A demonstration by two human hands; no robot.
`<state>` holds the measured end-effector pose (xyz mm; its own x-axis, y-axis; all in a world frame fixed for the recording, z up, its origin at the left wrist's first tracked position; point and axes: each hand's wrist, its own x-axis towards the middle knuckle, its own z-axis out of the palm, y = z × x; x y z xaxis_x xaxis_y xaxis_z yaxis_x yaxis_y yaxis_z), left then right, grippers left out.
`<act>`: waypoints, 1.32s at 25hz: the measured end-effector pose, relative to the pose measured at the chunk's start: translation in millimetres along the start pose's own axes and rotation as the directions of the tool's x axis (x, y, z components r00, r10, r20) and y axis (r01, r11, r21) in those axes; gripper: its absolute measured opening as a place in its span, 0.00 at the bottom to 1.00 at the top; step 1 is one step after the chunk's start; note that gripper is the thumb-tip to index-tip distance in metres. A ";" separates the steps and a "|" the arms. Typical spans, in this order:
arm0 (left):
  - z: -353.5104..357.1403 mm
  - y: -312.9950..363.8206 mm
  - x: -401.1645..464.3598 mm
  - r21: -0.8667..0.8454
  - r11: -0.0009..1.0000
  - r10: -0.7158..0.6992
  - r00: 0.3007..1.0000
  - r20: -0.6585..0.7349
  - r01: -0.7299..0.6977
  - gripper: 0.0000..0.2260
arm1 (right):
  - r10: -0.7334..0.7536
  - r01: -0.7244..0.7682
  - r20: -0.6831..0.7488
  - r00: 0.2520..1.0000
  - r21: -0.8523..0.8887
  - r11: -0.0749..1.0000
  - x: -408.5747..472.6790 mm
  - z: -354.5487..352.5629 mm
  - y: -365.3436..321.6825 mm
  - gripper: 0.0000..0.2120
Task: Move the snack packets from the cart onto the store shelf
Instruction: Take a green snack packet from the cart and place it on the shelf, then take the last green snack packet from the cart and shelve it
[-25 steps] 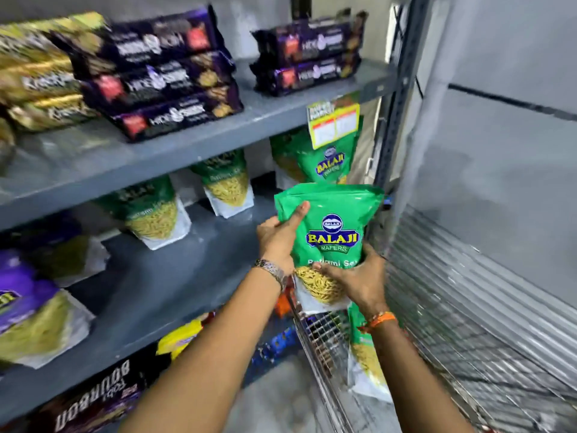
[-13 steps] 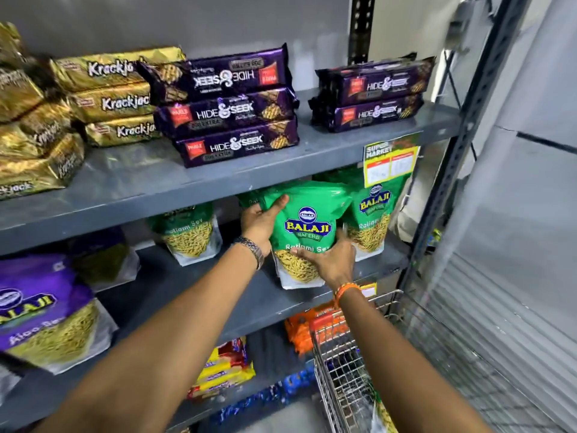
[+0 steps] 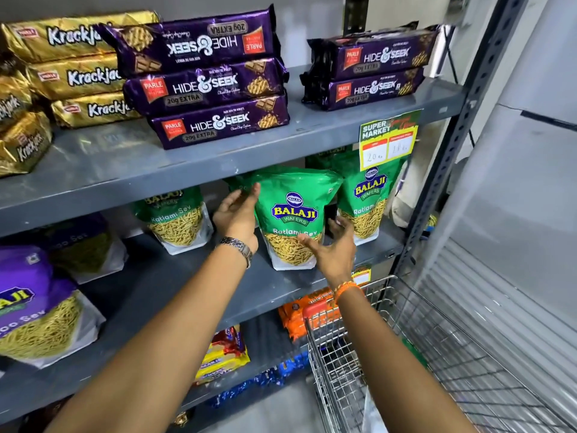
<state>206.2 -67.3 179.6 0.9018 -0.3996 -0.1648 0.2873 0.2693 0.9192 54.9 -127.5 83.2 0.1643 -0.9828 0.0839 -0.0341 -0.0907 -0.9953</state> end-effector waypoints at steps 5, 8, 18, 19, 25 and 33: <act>-23.3 -28.1 -59.4 -0.173 0.984 -0.057 0.996 -0.062 0.046 0.17 | 0.124 -0.105 -0.110 0.986 0.160 0.981 -27.9 -106.8 25.0 0.30; -19.2 -94.7 -116.4 -0.004 0.964 -0.267 0.961 0.067 0.267 0.14 | 0.231 -0.189 -0.240 0.943 0.187 0.964 -64.3 -179.4 71.4 0.23; -20.8 -388.4 -184.5 0.710 0.483 -0.760 0.648 0.049 0.512 0.19 | 0.601 -0.690 -0.398 0.693 -0.123 0.713 -172.2 -270.6 299.9 0.30; -25.4 -409.1 -179.1 0.738 0.469 -0.745 0.666 0.035 0.485 0.19 | 0.633 -0.720 -0.391 0.668 -0.125 0.682 -173.6 -271.7 313.0 0.33; -37.9 -486.1 -162.2 0.905 0.345 -0.729 0.679 0.090 0.250 0.22 | 0.779 -0.796 -0.161 0.605 -0.105 0.596 -172.2 -272.8 365.5 0.21; -53.2 -503.0 -171.5 0.944 0.302 -0.728 0.672 0.137 0.135 0.21 | 0.824 -0.813 -0.073 0.562 0.131 0.567 -169.4 -261.8 369.4 0.08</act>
<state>-75.8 -87.6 -273.5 0.3524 -0.5845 -0.7308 -0.0959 -0.7994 0.5931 -243.6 -36.5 -286.0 -0.0080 -0.6392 -0.7690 -0.0238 0.7689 -0.6389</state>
